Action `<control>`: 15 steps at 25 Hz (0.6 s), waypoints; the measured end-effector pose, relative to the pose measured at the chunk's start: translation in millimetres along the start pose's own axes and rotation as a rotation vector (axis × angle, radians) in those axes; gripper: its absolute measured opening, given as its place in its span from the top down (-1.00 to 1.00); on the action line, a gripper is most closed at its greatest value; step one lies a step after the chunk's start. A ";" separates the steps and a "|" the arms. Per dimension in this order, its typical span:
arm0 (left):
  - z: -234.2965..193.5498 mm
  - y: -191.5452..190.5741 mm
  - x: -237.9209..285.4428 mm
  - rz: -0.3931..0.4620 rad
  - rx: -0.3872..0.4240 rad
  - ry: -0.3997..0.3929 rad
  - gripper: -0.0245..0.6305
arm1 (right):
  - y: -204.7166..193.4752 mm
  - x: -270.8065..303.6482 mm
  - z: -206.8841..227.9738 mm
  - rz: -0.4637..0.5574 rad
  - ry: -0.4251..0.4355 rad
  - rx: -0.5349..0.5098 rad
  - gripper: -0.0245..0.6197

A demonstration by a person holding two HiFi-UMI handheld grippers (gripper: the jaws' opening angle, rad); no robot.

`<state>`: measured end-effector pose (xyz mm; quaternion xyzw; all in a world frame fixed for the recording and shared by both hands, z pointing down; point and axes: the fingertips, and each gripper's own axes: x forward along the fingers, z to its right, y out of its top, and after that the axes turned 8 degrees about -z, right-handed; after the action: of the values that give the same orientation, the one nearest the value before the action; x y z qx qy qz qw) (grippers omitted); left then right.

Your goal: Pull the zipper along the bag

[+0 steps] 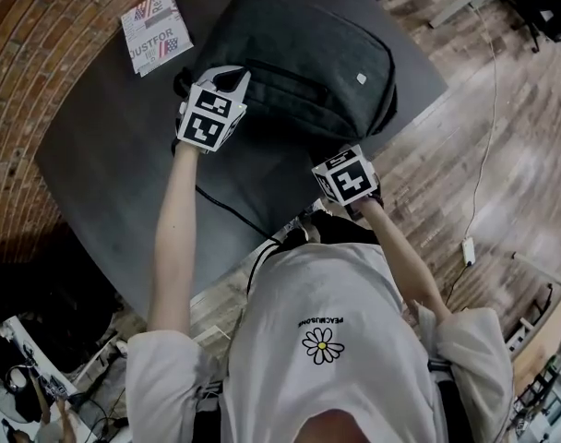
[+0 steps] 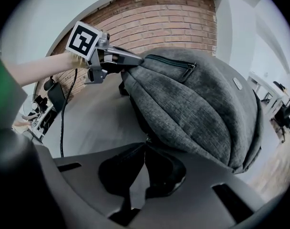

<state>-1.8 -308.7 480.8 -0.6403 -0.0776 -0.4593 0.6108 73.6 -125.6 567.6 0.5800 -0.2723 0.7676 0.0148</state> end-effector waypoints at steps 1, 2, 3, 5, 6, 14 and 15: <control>-1.1 0.5 0.4 0.006 -0.008 0.004 0.93 | 2.7 1.4 -3.2 -0.002 0.003 0.003 0.90; -1.7 0.4 0.7 0.008 -0.016 0.007 0.93 | 5.2 3.0 -6.2 -0.003 0.006 0.008 0.90; -2.0 -0.1 1.2 0.006 -0.021 0.010 0.93 | 7.7 4.9 -9.0 -0.004 0.007 0.013 0.90; -2.6 -0.7 2.2 0.007 -0.023 0.012 0.93 | 12.6 9.4 -14.8 -0.011 0.006 0.013 0.90; -3.7 -0.9 2.6 0.009 -0.022 0.010 0.93 | 15.3 12.0 -17.8 -0.018 0.005 0.016 0.90; -8.0 -0.6 5.4 0.005 -0.018 0.001 0.93 | 51.9 28.8 -32.0 -0.034 0.044 0.242 0.90; -8.1 -0.4 5.5 0.006 -0.019 0.000 0.93 | 56.9 31.1 -33.9 -0.027 0.040 0.237 0.89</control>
<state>-3.0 -318.1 483.5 -0.6463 -0.0714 -0.4583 0.6060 14.3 -168.4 566.7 0.5660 -0.1718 0.8054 -0.0381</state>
